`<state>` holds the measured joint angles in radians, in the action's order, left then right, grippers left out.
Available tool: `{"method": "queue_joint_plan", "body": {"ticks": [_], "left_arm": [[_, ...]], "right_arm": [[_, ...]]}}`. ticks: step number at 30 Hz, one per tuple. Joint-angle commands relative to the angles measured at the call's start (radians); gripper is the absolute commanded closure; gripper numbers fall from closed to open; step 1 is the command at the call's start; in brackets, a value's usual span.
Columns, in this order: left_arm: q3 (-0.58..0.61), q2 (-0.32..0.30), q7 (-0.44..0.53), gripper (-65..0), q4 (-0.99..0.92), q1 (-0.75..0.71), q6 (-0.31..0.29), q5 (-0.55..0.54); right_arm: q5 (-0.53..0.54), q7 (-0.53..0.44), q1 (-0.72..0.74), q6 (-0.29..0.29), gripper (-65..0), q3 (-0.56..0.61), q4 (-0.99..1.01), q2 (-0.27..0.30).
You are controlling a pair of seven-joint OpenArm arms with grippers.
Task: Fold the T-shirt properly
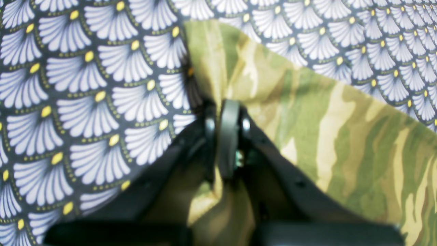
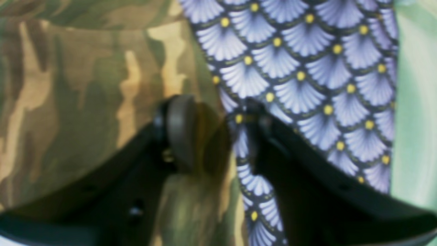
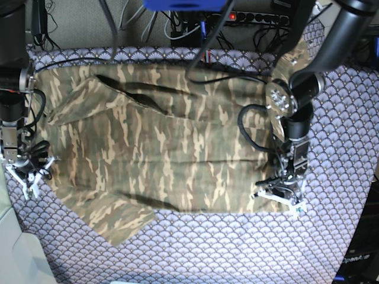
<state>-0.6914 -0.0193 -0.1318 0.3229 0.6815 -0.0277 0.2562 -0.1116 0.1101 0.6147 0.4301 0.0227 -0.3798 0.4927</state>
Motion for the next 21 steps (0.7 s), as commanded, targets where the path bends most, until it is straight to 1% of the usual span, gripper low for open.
{"method": "queue_joint_plan", "body": {"ticks": [1, 2, 4, 9, 11, 14, 16, 21], "left_arm": [[0.000, 0.008, -0.133, 0.0, -0.014, -0.021, 0.022, 0.007], [0.000, 0.008, -0.133, 0.0, -0.014, -0.021, 0.022, 0.007], [-0.001, 0.008, -0.133, 0.0, -0.014, -0.021, 0.022, 0.007], [-0.001, 0.008, -0.133, 0.0, -0.014, -0.021, 0.022, 0.007], [-0.001, 0.008, -0.133, 0.0, -0.014, -0.021, 0.022, 0.007], [-0.003, 0.008, -0.133, 0.0, -0.014, -0.019, 0.022, 0.007], [-0.003, 0.008, -0.133, 0.0, -0.014, -0.019, 0.022, 0.007], [-0.001, 0.008, -0.133, 0.0, -0.014, -0.019, 0.022, 0.007]], "right_arm": [[-0.021, 0.053, 0.006, 0.025, -14.7, 0.001, 0.002, 0.008], [-0.021, 0.053, 0.006, 0.025, -11.7, 0.001, 0.002, 0.008], [-0.021, 0.053, 0.006, 0.025, -7.8, 0.001, 0.002, 0.007], [-0.018, 0.053, 0.006, 0.025, -0.2, -0.004, 0.000, 0.007], [-0.017, 0.049, 0.006, 0.025, 0.0, -0.020, -0.006, 0.007], [-0.017, 0.046, 0.009, 0.025, 0.0, -0.103, -0.009, 0.010], [-0.018, 0.043, 0.014, 0.025, 0.0, -0.137, -0.009, 0.014], [-0.021, 0.003, 0.011, 0.025, 0.0, -0.149, -0.009, 0.025]]}}
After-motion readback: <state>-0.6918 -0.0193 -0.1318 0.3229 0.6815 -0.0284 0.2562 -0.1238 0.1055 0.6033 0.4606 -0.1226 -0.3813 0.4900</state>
